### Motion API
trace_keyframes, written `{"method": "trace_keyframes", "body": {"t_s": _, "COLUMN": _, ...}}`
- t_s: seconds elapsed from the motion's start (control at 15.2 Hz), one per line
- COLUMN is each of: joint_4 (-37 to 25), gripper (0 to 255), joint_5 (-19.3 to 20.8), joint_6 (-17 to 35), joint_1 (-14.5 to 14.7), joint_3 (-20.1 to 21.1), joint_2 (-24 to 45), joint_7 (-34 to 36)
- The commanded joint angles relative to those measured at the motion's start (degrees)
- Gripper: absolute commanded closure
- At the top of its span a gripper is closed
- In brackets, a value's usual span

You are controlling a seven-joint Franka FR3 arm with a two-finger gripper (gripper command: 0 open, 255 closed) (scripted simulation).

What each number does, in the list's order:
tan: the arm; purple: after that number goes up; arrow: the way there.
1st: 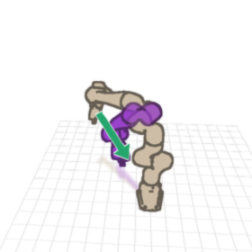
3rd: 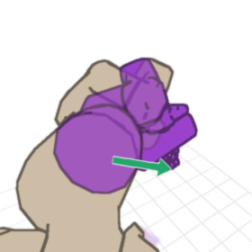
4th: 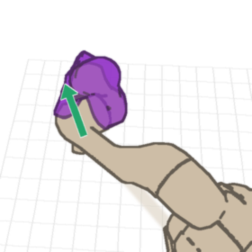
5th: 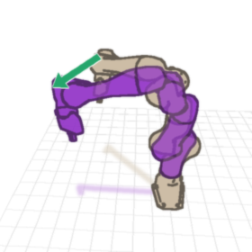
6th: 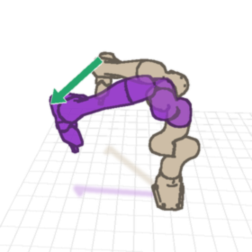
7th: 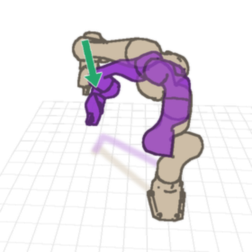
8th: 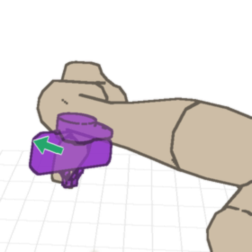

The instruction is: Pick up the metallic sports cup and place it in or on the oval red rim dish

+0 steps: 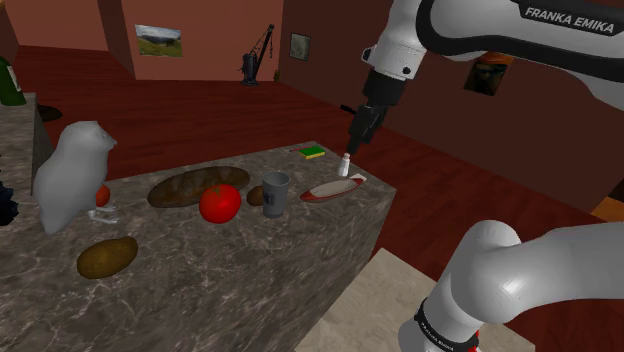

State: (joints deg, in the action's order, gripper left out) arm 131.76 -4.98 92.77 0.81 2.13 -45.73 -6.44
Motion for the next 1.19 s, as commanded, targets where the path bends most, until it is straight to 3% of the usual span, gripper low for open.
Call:
{"method": "trace_keyframes", "body": {"t_s": 0.0, "joint_4": 0.0, "gripper": 0, "joint_5": 0.0, "joint_6": 0.0, "joint_1": 0.0, "joint_3": 0.0, "joint_2": 0.0, "joint_7": 0.0}}
{"method": "trace_keyframes", "body": {"t_s": 0.53, "joint_4": -0.4, "gripper": 0, "joint_5": 0.9, "joint_6": 12.1, "joint_1": -0.3, "joint_3": -2.5, "joint_2": 14.0, "joint_7": -5.0}}
{"method": "trace_keyframes", "body": {"t_s": 1.12, "joint_4": -6.9, "gripper": 0, "joint_5": 0.4, "joint_6": 22.6, "joint_1": -0.4, "joint_3": -4.8, "joint_2": 32.7, "joint_7": -10.5}}
